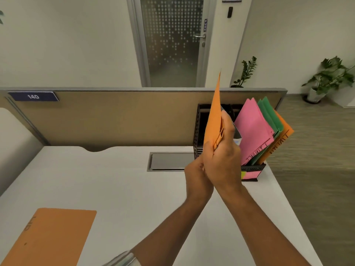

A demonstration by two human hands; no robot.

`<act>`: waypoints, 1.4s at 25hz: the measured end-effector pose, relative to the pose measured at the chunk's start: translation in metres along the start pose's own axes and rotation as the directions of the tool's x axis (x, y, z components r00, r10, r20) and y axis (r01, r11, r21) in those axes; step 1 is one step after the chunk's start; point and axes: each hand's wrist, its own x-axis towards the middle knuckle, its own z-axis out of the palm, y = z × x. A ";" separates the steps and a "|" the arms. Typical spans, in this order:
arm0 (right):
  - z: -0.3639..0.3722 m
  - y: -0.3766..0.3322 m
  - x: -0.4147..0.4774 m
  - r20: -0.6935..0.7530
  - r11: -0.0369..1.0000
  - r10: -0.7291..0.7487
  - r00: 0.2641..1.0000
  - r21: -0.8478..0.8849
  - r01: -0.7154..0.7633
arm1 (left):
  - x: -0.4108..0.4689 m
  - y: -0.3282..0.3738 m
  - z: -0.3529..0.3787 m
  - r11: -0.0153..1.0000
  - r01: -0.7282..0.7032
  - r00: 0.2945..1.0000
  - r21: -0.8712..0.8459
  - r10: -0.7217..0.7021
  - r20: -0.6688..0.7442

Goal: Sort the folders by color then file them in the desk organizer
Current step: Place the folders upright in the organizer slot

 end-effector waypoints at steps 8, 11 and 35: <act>-0.010 0.061 0.043 -0.038 0.998 -0.065 0.997 -0.010 0.064 | 0.047 -0.025 0.055 0.996 0.065 0.998 -0.054 -0.065 0.003; 0.000 0.081 0.054 -0.007 0.998 -0.058 0.998 -0.028 0.058 | 0.070 -0.038 0.065 0.992 0.121 0.993 -0.023 -0.121 -0.007; 0.050 0.146 -0.005 0.253 0.942 0.335 0.908 -0.111 -0.316 | 0.082 -0.117 0.038 0.839 0.521 0.841 -0.159 -0.472 0.265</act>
